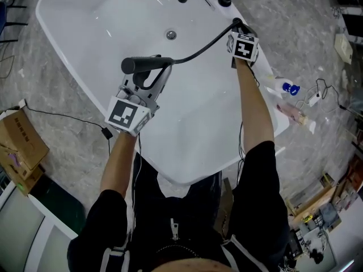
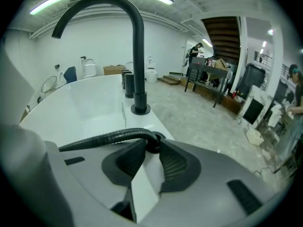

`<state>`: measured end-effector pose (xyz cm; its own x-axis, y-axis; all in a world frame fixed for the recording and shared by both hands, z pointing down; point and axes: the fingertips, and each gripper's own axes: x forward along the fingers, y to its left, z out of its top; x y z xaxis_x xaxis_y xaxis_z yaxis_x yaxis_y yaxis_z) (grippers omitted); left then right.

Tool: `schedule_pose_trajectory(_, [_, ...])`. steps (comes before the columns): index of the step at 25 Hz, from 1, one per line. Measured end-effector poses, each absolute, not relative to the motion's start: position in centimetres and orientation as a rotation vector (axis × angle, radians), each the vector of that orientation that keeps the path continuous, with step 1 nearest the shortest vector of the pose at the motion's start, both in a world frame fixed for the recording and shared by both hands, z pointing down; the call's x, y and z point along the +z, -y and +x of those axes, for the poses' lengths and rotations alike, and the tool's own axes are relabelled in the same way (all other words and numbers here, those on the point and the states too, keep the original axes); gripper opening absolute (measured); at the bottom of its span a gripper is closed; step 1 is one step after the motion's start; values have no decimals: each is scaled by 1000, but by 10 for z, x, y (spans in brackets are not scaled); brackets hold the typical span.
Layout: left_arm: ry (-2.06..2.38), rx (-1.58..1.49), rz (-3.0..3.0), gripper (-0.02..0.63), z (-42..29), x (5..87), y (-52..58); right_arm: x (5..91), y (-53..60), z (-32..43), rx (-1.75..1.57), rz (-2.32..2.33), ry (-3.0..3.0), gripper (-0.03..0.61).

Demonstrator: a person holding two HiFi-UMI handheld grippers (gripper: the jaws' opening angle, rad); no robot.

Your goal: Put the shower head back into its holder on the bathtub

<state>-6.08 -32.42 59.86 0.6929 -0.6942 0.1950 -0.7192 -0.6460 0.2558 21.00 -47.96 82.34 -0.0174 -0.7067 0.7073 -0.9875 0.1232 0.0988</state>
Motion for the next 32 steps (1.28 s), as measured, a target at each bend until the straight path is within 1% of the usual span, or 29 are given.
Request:
schedule_pose_trajectory(2, [1126, 106, 2590, 144, -62, 594, 325, 825, 471, 211, 601, 1626, 1778, 104])
schedule_pose_trajectory(8, [1165, 73, 2542, 143, -63, 595, 322, 820, 442, 212, 621, 1630, 1817, 83])
schedule_pose_trajectory(18, [1178, 69, 2536, 141, -46, 585, 330, 775, 393, 197, 667, 1661, 1962, 51])
schedule_pose_trajectory(24, [1143, 82, 2613, 141, -21, 564, 342, 761, 337, 196, 801, 1734, 2013, 38])
schedule_pose_trajectory(30, [1076, 139, 2657, 141, 2, 568, 346, 755, 294, 190, 780, 1726, 2042, 35])
schedule_pose_trajectory(32, [1057, 156, 2682, 141, 12, 566, 349, 750, 281, 187, 755, 1721, 2052, 12])
